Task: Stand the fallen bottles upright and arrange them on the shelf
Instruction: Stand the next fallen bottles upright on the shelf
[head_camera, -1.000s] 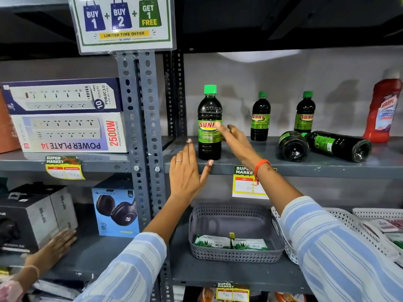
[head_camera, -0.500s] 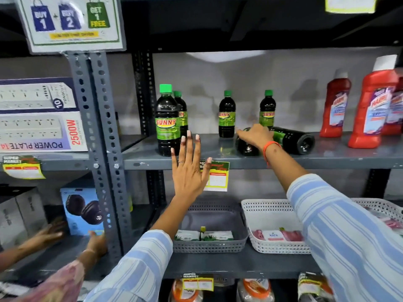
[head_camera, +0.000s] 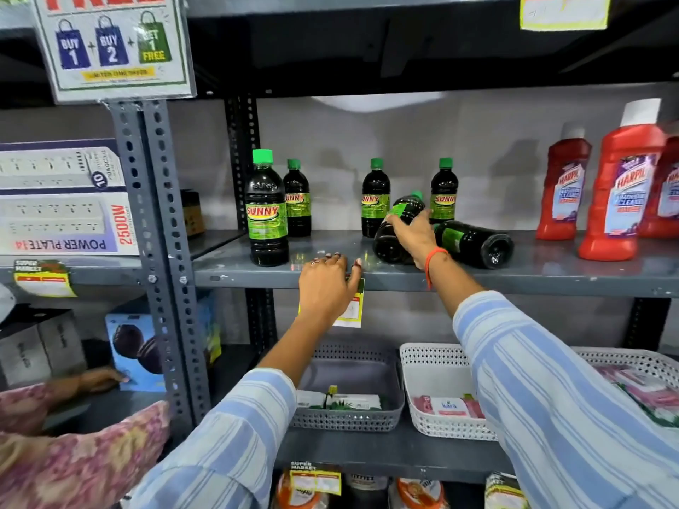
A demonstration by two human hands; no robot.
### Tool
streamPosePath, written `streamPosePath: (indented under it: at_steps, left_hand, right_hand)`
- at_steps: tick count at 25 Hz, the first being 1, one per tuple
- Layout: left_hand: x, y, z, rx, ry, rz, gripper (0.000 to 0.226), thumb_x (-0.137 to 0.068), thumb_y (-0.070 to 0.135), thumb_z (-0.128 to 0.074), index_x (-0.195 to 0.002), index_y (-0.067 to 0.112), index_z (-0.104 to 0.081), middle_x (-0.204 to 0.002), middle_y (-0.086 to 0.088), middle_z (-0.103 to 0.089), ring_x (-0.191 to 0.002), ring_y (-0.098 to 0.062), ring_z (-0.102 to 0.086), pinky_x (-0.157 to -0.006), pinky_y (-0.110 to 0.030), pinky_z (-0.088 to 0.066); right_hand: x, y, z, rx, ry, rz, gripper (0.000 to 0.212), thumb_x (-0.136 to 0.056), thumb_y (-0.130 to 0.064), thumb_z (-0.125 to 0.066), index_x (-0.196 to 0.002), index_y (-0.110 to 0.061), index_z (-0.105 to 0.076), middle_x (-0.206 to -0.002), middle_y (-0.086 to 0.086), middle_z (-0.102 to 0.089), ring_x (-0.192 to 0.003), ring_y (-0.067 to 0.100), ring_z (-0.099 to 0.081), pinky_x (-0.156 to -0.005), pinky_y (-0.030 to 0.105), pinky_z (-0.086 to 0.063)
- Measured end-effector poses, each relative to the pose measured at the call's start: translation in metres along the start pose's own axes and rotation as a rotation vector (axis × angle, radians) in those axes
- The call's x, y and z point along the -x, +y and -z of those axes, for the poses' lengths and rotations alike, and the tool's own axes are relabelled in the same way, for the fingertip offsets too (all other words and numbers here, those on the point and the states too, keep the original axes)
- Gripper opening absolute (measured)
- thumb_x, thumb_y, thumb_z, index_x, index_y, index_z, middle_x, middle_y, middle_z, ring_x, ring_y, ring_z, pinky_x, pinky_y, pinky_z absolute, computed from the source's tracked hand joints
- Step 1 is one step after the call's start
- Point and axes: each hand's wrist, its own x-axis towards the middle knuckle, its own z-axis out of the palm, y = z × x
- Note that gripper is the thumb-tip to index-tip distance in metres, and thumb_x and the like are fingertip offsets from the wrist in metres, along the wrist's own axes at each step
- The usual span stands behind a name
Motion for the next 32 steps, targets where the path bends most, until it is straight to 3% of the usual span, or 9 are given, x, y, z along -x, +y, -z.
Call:
streamPosePath:
  at_steps: [2,6,12,16,20,23,26,30,32]
  left_hand:
    - [0.000,-0.001,-0.003,-0.013,0.031,-0.015,0.058,-0.092,0.046,-0.017,-0.078,0.012,-0.062,-0.080,-0.007,-0.070,-0.077,-0.029,-0.064,-0.074,-0.038,-0.044]
    - [-0.001,-0.004,-0.008,-0.041,0.090,-0.052,0.060,-0.093,0.046,-0.017,-0.088,0.012,-0.065,-0.091,-0.007,-0.072,-0.086,-0.028,-0.065,-0.075,-0.038,-0.044]
    - [-0.002,-0.009,-0.009,0.001,0.117,-0.058,0.062,-0.091,0.050,-0.021,-0.084,0.010,-0.069,-0.082,-0.007,-0.073,-0.074,-0.027,-0.066,-0.069,-0.036,-0.047]
    - [-0.001,-0.007,-0.009,0.023,0.154,-0.049,0.057,-0.090,0.050,-0.026,-0.070,0.011,-0.063,-0.067,-0.006,-0.067,-0.061,-0.028,-0.062,-0.058,-0.032,-0.039]
    - [-0.001,-0.007,-0.012,0.009,0.193,-0.045,0.051,-0.091,0.045,-0.032,-0.069,0.011,-0.062,-0.065,-0.005,-0.066,-0.058,-0.027,-0.061,-0.057,-0.031,-0.040]
    - [0.000,-0.006,-0.013,0.007,0.213,-0.040,0.048,-0.091,0.043,-0.034,-0.068,0.011,-0.062,-0.065,-0.005,-0.067,-0.058,-0.026,-0.061,-0.058,-0.031,-0.040]
    - [0.000,-0.004,-0.014,0.011,0.229,-0.033,0.047,-0.091,0.042,-0.035,-0.068,0.011,-0.062,-0.065,-0.005,-0.067,-0.057,-0.026,-0.060,-0.058,-0.031,-0.041]
    - [0.000,-0.006,-0.017,-0.001,0.247,-0.027,0.047,-0.091,0.042,-0.036,-0.069,0.011,-0.065,-0.065,-0.005,-0.068,-0.057,-0.026,-0.060,-0.058,-0.031,-0.042]
    - [0.000,-0.006,-0.018,-0.005,0.261,-0.026,0.047,-0.091,0.041,-0.036,-0.069,0.011,-0.065,-0.065,-0.005,-0.068,-0.057,-0.025,-0.061,-0.058,-0.031,-0.042]
  right_hand:
    - [0.009,0.004,-0.005,-0.018,0.074,0.163,0.103,-0.084,-0.039,-0.066,-0.151,-0.001,0.002,-0.154,0.026,-0.023,-0.144,0.038,-0.022,-0.118,0.041,-0.020]
    - [0.007,0.007,-0.007,0.074,0.086,0.359,0.118,-0.075,-0.025,-0.079,-0.150,-0.002,0.010,-0.160,0.021,-0.002,-0.148,0.036,-0.009,-0.120,0.041,-0.010]
    - [-0.003,0.009,-0.016,0.190,0.073,0.307,0.113,-0.062,-0.036,-0.084,-0.148,-0.005,-0.019,-0.147,0.020,-0.036,-0.137,0.037,-0.035,-0.113,0.043,-0.032]
    - [-0.002,0.010,-0.018,0.323,0.125,0.236,0.115,-0.055,-0.053,-0.085,-0.141,-0.006,-0.026,-0.136,0.024,-0.040,-0.128,0.039,-0.040,-0.105,0.044,-0.037]
    - [-0.007,0.011,-0.018,0.212,0.013,0.206,0.114,-0.060,-0.037,-0.083,-0.147,-0.006,-0.016,-0.134,0.018,-0.052,-0.124,0.036,-0.052,-0.103,0.046,-0.045]
    - [-0.008,0.014,-0.020,0.047,-0.091,0.127,0.095,-0.054,-0.038,-0.079,-0.134,-0.012,-0.035,-0.120,0.012,-0.061,-0.116,0.031,-0.058,-0.101,0.048,-0.048]
    - [-0.010,0.015,-0.019,0.110,-0.042,0.169,0.102,-0.047,-0.047,-0.085,-0.131,-0.013,-0.039,-0.124,0.010,-0.052,-0.119,0.025,-0.049,-0.107,0.042,-0.042]
    - [-0.010,0.015,-0.016,-0.075,-0.128,0.152,0.080,-0.066,-0.009,-0.081,-0.132,-0.002,-0.037,-0.111,0.008,-0.062,-0.101,0.021,-0.061,-0.092,0.032,-0.050]
    - [-0.012,0.016,-0.018,-0.110,-0.162,0.140,0.072,-0.062,-0.013,-0.079,-0.126,-0.001,-0.048,-0.112,0.013,-0.068,-0.099,0.024,-0.065,-0.087,0.031,-0.053]
